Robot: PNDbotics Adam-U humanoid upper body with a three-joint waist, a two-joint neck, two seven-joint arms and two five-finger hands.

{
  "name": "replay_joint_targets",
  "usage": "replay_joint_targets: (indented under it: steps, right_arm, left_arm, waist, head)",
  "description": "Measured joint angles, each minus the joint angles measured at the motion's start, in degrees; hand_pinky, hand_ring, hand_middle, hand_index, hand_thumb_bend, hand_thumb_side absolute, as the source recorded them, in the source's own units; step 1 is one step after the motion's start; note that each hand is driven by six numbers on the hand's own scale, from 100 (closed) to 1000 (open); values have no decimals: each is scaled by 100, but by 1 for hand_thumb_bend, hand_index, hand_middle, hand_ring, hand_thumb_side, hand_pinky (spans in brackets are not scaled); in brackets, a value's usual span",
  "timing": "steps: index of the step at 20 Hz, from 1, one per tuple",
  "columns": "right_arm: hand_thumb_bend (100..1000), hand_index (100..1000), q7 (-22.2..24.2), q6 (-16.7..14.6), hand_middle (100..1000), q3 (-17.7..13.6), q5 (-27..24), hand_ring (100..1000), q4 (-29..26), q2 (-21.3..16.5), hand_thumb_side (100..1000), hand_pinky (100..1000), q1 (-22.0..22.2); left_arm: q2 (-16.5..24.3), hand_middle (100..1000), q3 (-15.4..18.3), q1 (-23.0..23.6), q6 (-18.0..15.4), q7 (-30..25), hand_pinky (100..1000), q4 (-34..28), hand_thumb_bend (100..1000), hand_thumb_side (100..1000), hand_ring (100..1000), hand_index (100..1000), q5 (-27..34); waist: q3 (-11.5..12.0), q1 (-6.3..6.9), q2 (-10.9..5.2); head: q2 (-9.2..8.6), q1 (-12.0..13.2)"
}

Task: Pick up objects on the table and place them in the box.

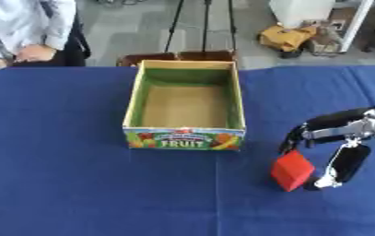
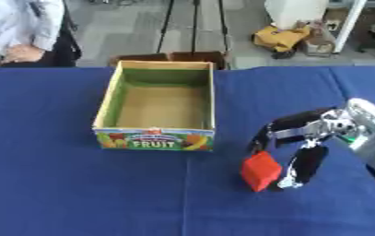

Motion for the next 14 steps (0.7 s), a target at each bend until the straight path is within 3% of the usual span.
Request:
replay_joint_targets:
  steps: [5, 8, 14]
  right_arm:
    - [445, 820, 5, 55, 683, -88, -8, 752, 73, 72, 318, 667, -35]
    - [443, 815, 12, 82, 694, -103, -11, 754, 92, 103, 324, 667, -46]
    - [529, 859, 9, 172, 749, -58, 13, 771, 175, 132, 383, 674, 15]
  left_arm:
    - [0, 861, 0, 0, 4, 5, 792, 0, 100, 953, 884, 955, 0]
    - [-1, 860, 0, 0, 12, 13, 792, 0, 100, 953, 884, 953, 0]
    - [-1, 860, 1, 0, 22, 24, 792, 0, 100, 952, 884, 952, 0]
  waist:
    - [0, 0, 0]
    - [1, 0, 1]
    - [12, 0, 1]
  head:
    - [0, 22]
    - [0, 34]
    - [0, 39]
